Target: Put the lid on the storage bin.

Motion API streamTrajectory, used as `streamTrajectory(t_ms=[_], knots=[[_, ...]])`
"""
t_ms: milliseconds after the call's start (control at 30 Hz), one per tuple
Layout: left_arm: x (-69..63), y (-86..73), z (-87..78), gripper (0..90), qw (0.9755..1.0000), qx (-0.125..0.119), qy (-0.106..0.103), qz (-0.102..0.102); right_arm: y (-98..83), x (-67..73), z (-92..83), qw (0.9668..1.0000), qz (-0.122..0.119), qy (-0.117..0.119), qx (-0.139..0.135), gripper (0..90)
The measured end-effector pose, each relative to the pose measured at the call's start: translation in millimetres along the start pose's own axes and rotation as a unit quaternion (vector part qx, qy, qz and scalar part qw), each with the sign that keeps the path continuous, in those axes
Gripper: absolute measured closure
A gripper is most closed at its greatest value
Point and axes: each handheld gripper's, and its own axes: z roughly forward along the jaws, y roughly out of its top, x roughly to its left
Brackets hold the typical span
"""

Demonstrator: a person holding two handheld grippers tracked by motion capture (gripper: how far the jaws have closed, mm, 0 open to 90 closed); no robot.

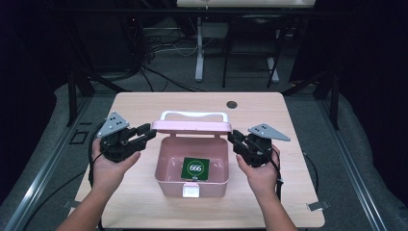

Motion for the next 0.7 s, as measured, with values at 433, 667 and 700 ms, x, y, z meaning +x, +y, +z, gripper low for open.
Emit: streamTrajectory(t_ms=[433, 667, 700], knots=[[4.1, 5.3, 2.2, 68.3, 1.0, -0.001, 0.005, -0.004, -1.4, -3.5, -0.1, 1.0, 0.001, -0.006, 0.003, 75.4], [4.2, 6.5, 1.0, 68.3, 1.0, -0.003, 0.003, -0.004, -2.8, -9.9, -0.5, 0.9998, 0.008, -0.016, 0.003, 75.5], [3.7, 6.0, 0.7, 68.3, 1.0, -0.004, 0.002, -0.004, -2.8, -10.3, -0.6, 0.9998, 0.008, -0.016, 0.003, 75.6]])
